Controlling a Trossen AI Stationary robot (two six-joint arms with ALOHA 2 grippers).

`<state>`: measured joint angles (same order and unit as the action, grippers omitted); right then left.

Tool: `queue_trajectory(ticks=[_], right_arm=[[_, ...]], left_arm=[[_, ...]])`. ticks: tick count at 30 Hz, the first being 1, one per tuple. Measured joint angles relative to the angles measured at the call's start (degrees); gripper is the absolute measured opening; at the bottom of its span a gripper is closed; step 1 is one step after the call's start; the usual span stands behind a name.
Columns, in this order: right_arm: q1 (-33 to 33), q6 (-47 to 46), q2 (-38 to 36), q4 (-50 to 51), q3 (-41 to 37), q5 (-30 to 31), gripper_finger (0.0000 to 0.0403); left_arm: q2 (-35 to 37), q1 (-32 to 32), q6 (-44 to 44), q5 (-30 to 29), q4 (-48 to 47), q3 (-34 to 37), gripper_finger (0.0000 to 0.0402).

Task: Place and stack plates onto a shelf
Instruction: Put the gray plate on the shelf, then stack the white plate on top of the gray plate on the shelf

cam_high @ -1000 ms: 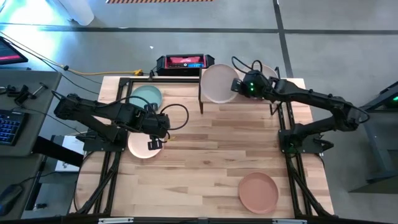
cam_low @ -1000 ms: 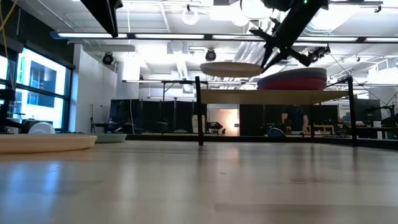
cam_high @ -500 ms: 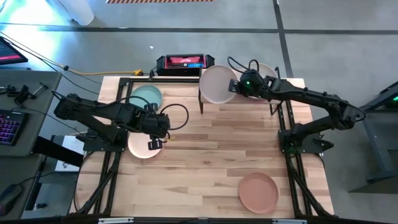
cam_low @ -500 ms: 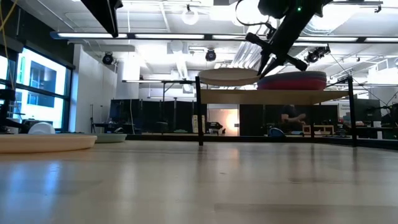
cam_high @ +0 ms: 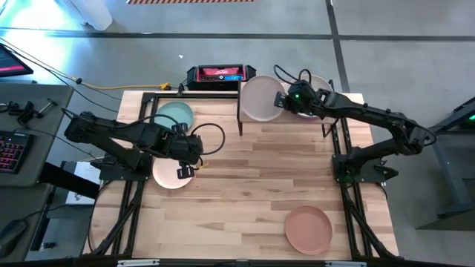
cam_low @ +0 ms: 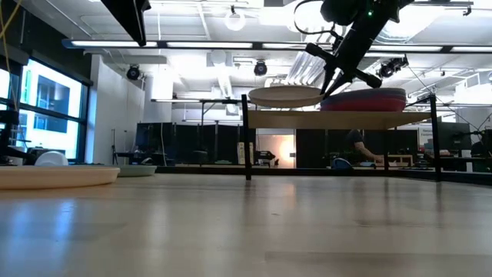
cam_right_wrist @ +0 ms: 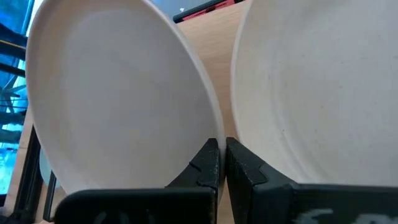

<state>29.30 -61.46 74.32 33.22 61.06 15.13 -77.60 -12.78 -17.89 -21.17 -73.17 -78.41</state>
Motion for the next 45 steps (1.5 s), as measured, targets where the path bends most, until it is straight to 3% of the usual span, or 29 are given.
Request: queue_trajectory(ticks=[20,30,36,45], right_arm=[[2.0,-2.8,0.0,0.7,0.0,-2.1,0.0001],[2.0,-4.2,-0.1,0.4,0.0,-1.8,0.0058],[2.6,-5.0,-0.1,-2.8,0.0,-1.9,0.0064],[2.6,-4.1,-0.6,-10.5,0.0,-9.7,0.0064]], left_arm=[[0.0,0.0,0.0,0.0,0.0,0.0,0.0120],[0.0,0.0,0.0,0.0,0.0,0.0,0.0120],[0.0,0.0,0.0,0.0,0.0,0.0,0.0120],[0.0,0.0,-1.6,0.0,-0.1,0.0,0.0120]])
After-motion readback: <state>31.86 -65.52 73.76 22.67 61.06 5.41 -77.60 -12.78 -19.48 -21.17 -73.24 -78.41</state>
